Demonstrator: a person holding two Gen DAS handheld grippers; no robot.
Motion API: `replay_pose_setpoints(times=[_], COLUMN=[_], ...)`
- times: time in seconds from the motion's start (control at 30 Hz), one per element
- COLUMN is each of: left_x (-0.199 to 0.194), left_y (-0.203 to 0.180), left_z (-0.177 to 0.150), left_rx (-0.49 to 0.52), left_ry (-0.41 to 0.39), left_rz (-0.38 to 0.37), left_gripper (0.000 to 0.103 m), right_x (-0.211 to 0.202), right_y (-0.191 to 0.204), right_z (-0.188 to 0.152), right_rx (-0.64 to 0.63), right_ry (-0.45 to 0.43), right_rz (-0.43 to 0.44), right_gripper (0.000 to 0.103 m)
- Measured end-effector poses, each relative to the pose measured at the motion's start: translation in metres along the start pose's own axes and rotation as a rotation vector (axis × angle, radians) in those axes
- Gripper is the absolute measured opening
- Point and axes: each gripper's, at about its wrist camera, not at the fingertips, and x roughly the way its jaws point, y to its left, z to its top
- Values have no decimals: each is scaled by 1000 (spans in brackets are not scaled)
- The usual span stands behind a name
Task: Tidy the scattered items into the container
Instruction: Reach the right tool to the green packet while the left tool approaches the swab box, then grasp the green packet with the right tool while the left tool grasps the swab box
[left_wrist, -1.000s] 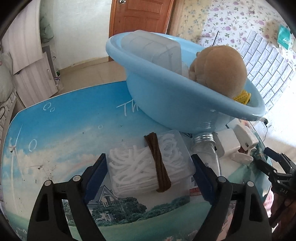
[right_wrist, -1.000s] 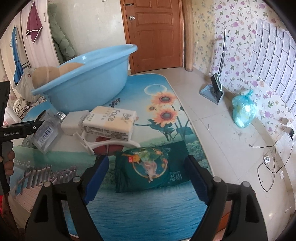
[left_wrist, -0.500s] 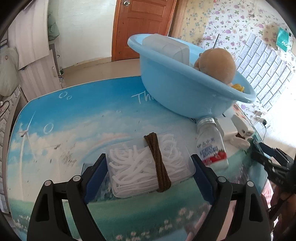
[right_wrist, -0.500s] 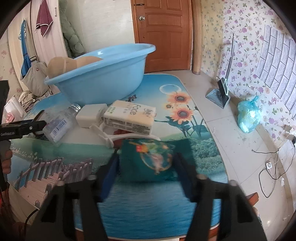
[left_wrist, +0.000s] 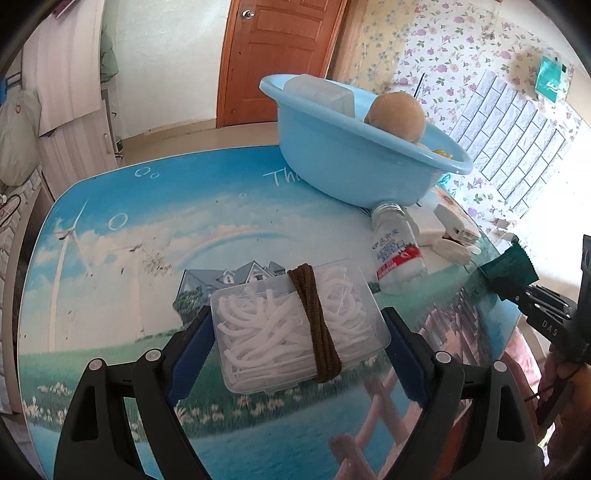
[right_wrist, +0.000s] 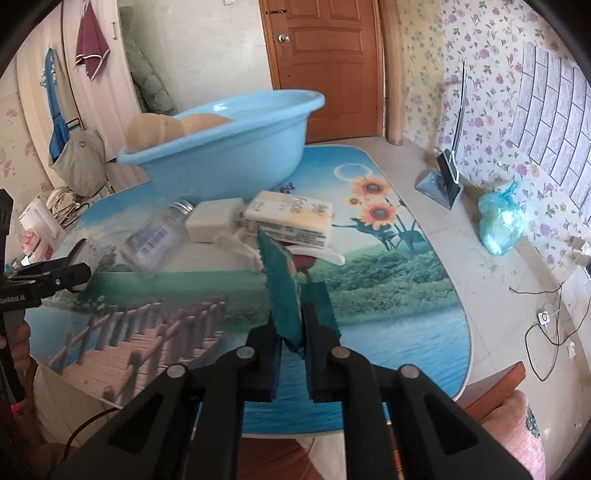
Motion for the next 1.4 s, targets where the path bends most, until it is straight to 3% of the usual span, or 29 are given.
replay_pose_setpoints(times=[0.53, 1.2, 1.4], left_x=[-5, -85, -91], left_y=[-6, -11, -15], left_z=[-15, 18, 30], left_rx=[64, -10, -2], left_ry=[29, -212, -243], left_rz=[37, 66, 65], left_gripper=[88, 88, 88], right_x=[-6, -55, -56], right_y=[15, 56, 63], right_z=[0, 43, 58], right_rx=[-22, -93, -103], right_ry=[-15, -182, -217], right_rz=[19, 147, 182], right_gripper=[10, 10, 10])
